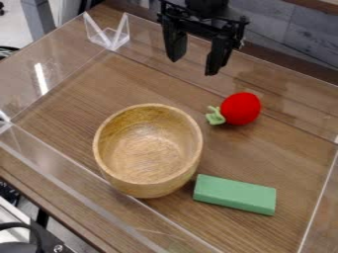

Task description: Put the green stick in the brown bowl

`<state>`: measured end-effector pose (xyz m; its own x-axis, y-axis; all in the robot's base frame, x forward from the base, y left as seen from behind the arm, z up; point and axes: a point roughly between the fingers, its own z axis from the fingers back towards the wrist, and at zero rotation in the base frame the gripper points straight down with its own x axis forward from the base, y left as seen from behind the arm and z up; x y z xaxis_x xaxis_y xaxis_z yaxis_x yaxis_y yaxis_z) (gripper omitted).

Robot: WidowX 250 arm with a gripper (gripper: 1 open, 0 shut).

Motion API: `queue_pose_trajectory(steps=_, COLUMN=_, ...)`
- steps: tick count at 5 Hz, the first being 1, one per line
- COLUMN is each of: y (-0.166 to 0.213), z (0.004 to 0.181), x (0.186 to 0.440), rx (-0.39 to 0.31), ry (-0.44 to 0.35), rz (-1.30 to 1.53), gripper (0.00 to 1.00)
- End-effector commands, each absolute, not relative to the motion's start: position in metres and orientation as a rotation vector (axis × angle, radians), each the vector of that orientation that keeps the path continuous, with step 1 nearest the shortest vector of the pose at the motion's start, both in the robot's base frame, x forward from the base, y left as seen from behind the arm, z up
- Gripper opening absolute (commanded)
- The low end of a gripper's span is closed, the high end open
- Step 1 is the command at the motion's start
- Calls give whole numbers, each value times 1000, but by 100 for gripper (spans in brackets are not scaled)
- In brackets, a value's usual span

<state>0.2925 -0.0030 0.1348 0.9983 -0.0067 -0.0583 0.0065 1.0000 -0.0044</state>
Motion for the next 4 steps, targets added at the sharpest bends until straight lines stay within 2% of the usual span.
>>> queue_pose_trajectory(steps=1, y=-10, z=124, x=281, rx=-8, ry=89, rz=-166, gripper=100)
queue_pose_trajectory(steps=2, y=-15, z=115, x=267, rx=-11, ry=113, rz=-379, gripper=100)
queue_pose_trajectory(steps=4, y=-63, z=104, x=249, rx=-7, ry=90, rz=-837, gripper=100)
